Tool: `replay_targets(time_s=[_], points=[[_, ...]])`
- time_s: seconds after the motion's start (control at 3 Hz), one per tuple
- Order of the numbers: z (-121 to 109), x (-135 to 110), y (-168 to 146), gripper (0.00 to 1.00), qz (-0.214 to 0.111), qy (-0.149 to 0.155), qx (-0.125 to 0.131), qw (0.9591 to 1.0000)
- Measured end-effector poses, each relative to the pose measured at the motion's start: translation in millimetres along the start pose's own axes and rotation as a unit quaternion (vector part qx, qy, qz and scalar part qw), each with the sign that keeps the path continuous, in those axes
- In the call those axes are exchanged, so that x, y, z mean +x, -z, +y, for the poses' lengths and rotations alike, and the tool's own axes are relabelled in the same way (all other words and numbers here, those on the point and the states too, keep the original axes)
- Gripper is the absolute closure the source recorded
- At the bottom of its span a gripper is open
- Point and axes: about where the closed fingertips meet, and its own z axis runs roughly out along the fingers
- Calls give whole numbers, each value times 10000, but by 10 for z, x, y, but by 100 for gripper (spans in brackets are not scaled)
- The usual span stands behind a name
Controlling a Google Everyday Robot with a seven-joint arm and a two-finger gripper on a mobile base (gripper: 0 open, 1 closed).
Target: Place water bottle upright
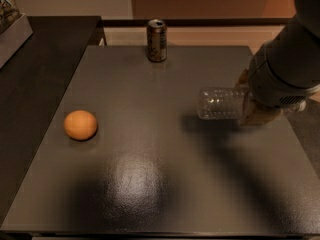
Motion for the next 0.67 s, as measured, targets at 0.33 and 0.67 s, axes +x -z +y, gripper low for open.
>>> replay_targets(time_s=[0.33,0.67], points=[[-186,-118,115,100,-140,844,658,9942],[-380,-287,196,100,-360,1572,1250,9790]])
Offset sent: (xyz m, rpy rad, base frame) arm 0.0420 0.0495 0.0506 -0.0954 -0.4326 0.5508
